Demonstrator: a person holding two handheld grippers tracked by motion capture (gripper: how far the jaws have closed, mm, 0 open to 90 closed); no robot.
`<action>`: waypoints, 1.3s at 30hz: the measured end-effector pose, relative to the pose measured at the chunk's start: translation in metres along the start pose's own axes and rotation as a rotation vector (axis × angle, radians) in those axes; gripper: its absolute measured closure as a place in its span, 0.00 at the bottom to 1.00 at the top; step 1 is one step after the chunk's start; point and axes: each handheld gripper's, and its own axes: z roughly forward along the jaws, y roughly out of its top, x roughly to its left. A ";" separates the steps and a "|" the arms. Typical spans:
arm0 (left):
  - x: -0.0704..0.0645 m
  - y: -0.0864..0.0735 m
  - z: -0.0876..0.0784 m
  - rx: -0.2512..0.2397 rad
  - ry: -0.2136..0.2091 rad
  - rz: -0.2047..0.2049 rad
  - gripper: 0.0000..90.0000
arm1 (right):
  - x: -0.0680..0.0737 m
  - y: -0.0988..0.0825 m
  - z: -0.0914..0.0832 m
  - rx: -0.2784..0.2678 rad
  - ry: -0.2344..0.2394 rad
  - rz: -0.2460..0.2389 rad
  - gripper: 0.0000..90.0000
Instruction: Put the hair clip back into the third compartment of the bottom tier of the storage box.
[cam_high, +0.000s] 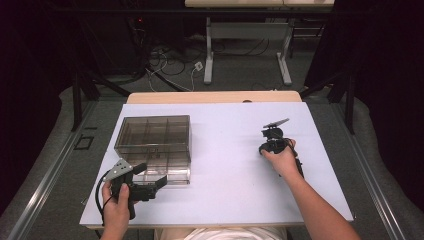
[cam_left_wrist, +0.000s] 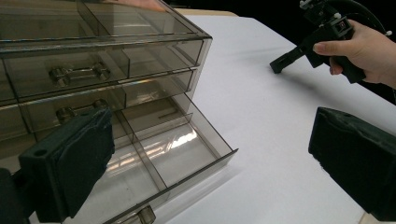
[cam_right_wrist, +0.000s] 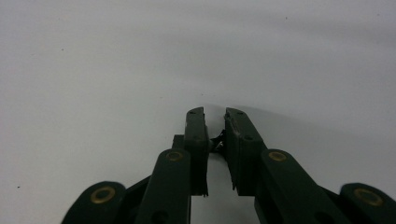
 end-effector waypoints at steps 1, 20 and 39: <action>0.000 0.000 0.000 0.000 0.000 0.000 0.01 | 0.000 0.000 0.000 -0.001 0.000 0.000 0.89; 0.001 0.000 0.000 -0.003 0.000 -0.004 0.01 | 0.011 -0.002 -0.003 -0.041 0.040 -0.028 0.89; 0.001 0.000 -0.001 -0.003 0.000 -0.002 0.01 | 0.037 -0.006 -0.014 -0.089 0.126 -0.069 0.89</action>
